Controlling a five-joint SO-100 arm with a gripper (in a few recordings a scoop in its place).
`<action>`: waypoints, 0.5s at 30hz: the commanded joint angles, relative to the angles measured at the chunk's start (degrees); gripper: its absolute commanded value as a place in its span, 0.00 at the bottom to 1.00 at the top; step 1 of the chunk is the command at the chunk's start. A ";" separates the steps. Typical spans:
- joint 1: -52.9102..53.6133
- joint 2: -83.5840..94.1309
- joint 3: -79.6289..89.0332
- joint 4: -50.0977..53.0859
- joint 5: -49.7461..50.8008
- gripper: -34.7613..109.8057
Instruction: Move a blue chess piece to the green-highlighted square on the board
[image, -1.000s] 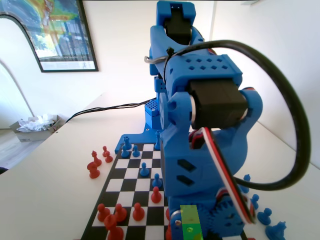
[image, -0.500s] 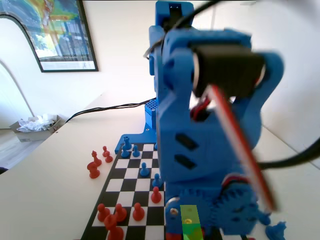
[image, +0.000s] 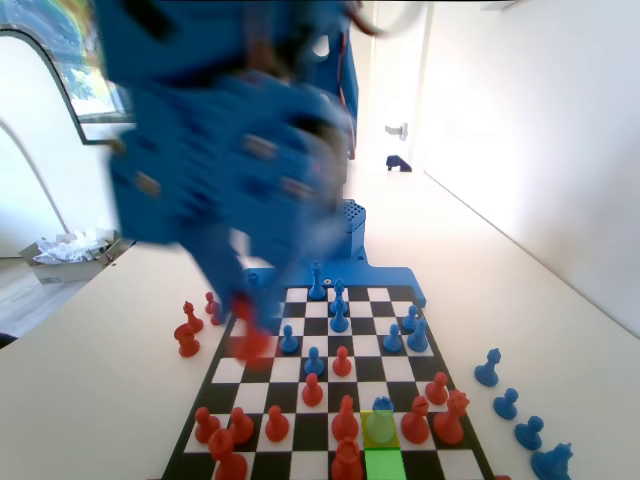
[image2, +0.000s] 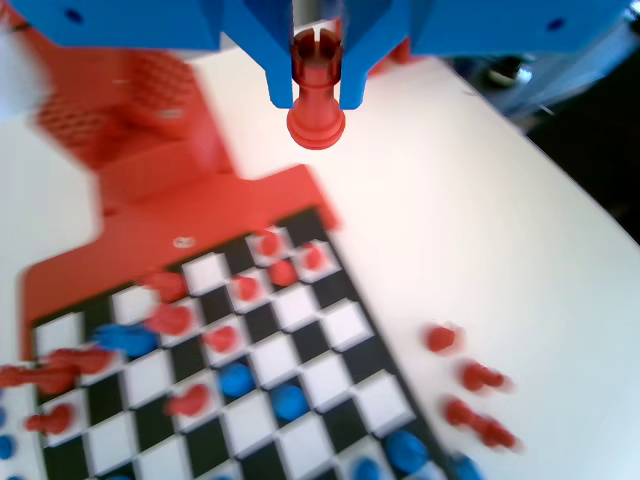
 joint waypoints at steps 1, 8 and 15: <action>6.50 6.33 1.23 -0.62 -2.29 0.25; 16.35 1.14 3.43 -2.81 -7.38 0.25; 18.54 -3.60 9.32 -12.83 -8.00 0.25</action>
